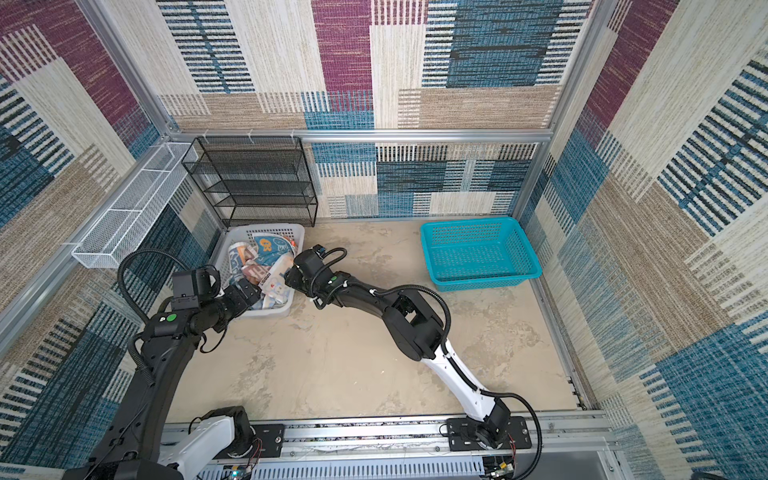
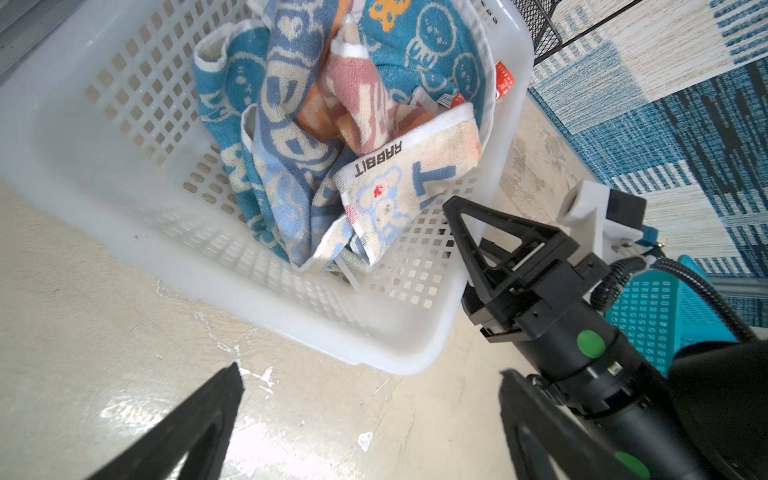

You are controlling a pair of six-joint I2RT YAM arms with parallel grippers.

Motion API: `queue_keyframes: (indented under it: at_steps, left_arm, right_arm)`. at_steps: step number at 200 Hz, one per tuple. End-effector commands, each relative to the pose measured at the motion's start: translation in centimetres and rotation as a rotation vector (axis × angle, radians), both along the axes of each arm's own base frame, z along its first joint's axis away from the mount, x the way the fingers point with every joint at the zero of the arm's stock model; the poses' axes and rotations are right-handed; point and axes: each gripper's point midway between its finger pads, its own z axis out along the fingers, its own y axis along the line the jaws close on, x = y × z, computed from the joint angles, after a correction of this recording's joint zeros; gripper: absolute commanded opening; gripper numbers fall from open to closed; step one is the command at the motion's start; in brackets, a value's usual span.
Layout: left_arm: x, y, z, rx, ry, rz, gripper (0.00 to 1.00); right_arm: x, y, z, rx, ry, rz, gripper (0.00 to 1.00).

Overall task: Fold and stack the towels
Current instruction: 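Grasp the cream RABBIT towel with the left gripper while the right gripper draws back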

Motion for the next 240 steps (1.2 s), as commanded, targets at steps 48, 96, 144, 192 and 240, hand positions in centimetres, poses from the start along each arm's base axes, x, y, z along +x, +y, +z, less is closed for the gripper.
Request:
queue_keyframes:
  at_steps: [48,96,144,192,240]
  left_arm:
    - [1.3,1.1,0.0,0.084,0.036,-0.022,0.99]
    - [5.4,0.1,-2.4,-0.012,0.097,-0.071,0.99]
    - [9.2,0.4,-5.3,-0.080,0.191,-0.025,0.99]
    - [11.3,0.7,-8.7,-0.104,0.172,0.020,0.99]
    - [12.4,0.5,-9.0,-0.117,0.078,0.012,0.74]
  right_arm:
    - [-0.8,-4.2,9.3,-0.069,-0.245,-0.012,0.99]
    - [-3.8,-11.0,12.0,-0.250,-0.433,0.001,0.99]
    - [-7.1,-16.6,14.0,-0.327,-0.566,0.000,0.99]
    - [-8.5,-20.7,15.7,-0.380,-0.650,-0.061,0.99]
    - [-8.6,-21.0,14.4,-0.423,-0.658,-0.037,0.99]
